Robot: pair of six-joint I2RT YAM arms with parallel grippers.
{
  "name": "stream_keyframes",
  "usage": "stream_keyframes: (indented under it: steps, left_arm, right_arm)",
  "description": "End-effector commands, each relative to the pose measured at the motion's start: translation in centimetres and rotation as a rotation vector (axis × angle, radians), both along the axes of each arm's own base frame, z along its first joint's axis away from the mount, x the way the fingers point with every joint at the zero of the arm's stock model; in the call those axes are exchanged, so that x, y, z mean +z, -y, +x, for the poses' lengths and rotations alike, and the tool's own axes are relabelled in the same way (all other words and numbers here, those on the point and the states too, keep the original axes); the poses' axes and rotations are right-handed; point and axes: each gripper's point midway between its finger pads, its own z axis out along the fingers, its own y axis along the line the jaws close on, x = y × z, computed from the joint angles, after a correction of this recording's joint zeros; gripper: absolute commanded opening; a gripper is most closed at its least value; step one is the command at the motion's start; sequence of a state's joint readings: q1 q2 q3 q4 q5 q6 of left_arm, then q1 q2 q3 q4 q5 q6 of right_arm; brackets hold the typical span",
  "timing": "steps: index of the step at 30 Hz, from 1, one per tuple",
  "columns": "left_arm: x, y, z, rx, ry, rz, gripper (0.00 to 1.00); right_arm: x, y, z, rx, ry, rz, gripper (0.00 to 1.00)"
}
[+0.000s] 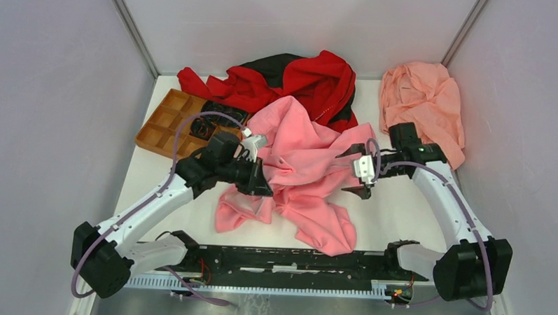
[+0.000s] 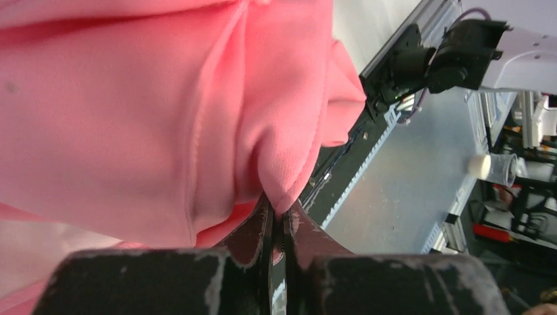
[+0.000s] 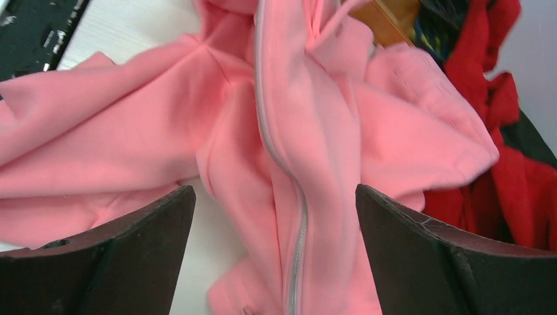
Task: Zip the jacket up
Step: Zip the zipper on the jacket, then reset both arms
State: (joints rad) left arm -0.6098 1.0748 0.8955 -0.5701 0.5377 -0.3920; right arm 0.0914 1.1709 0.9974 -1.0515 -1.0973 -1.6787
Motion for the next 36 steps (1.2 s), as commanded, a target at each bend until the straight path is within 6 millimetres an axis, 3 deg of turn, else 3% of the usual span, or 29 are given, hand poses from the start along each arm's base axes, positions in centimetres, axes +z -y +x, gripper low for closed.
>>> stream_keyframes:
  steps: [1,6,9,11,17,24,29,32,34,36]
  left_arm:
    - [-2.4,1.2,-1.8,-0.033,-0.156,-0.084,0.11]
    - [-5.3,2.1,-2.8,-0.025,-0.270,-0.155,0.17]
    - [-6.7,1.9,-2.4,0.011,-0.283,-0.132,0.24]
    - [-7.1,1.6,-1.5,0.064,-0.253,-0.097,0.35]
    - [-3.4,-0.6,1.5,0.190,0.001,-0.042,0.60]
    - [2.6,-5.1,3.3,0.337,0.286,0.036,0.77]
    - [4.9,-6.1,2.8,0.377,0.365,-0.017,0.80]
    - [5.6,-5.2,1.9,0.337,0.369,-0.098,0.80]
    - [7.1,-4.2,1.4,0.314,0.379,-0.208,0.81]
    - [9.2,-3.9,1.1,0.323,0.408,-0.302,0.84]
  right_arm:
    - [-0.2,-3.2,0.3,0.054,0.011,-0.001,0.98]
    - [-0.7,-6.7,1.9,0.016,-0.003,-0.045,0.98]
    - [-2.1,-8.7,1.2,0.032,-0.049,-0.092,0.98]
    - [-3.1,-9.6,0.7,0.024,-0.066,-0.128,0.98]
    - [-4.8,-11.1,0.0,-0.050,-0.161,-0.180,0.98]
    - [-7.5,-11.7,-1.5,-0.054,-0.196,-0.279,0.98]
    - [-5.7,-11.7,-1.5,-0.079,-0.203,-0.258,0.98]
    - [-3.6,-11.2,-2.0,-0.073,-0.232,-0.190,0.98]
    - [-1.0,-10.1,-0.9,-0.164,-0.288,-0.087,0.98]
    - [2.3,-8.6,1.5,-0.313,-0.342,0.056,0.98]
